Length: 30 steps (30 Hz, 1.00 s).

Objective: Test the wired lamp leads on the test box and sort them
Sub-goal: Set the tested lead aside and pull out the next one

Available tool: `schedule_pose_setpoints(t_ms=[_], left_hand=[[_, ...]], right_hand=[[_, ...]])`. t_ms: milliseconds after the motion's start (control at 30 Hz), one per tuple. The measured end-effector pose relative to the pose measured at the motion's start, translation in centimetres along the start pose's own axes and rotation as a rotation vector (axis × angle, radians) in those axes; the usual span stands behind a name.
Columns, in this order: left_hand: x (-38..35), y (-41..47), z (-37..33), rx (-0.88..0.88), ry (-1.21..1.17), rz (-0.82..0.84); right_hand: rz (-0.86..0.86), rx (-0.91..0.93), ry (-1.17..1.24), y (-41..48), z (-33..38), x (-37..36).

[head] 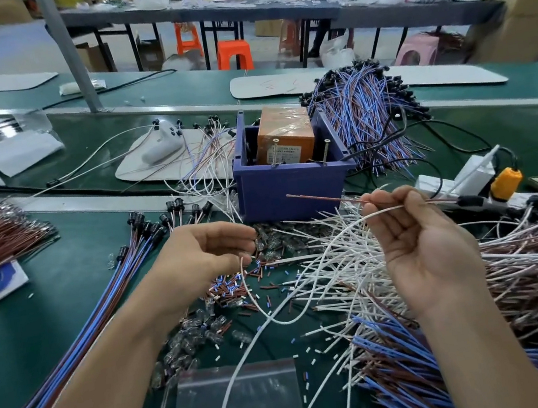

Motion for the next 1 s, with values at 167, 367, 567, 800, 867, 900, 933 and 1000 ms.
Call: schedule_pose_setpoints(t_ms=[167, 367, 567, 800, 867, 900, 933, 1000], left_hand=[[0.4, 0.5, 0.8, 0.006, -0.114, 0.069], [1.1, 0.7, 1.1, 0.019, -0.195, 0.132], [0.3, 0.2, 0.5, 0.052, -0.337, 0.058], [-1.9, -0.5, -0.3, 0.085, -0.525, 0.086], [-2.2, -0.6, -0.4, 0.066, -0.529, 0.095], [-2.3, -0.6, -0.5, 0.059, -0.527, 0.092], [-2.3, -0.7, -0.5, 0.053, -0.522, 0.086], [-2.3, -0.7, -0.5, 0.029, -0.503, 0.068]], right_hand=[[-0.013, 0.016, 0.014, 0.0, 0.0, 0.1], [-0.021, 0.02, 0.013, 0.1, 0.3, 0.3], [0.079, 0.014, -0.07, -0.3, 0.1, -0.3], [0.216, -0.081, -0.131, -0.7, -1.1, -1.0], [0.232, -0.097, -0.13, -0.7, -1.2, -1.1], [0.244, -0.106, -0.134, -0.7, -1.2, -1.1], [0.257, -0.113, -0.147, -0.8, -1.3, -1.1], [0.279, -0.118, -0.193, -0.9, -1.3, -1.1]])
Point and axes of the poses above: each hand's wrist, its own y-axis towards the middle knuckle, its own x-axis out of the back of the hand, z = x × y, the point moved 2 cm from there along y, towards the middle knuckle, and after that the axes turned 3 degrees about -z, right-handed, at the moved point
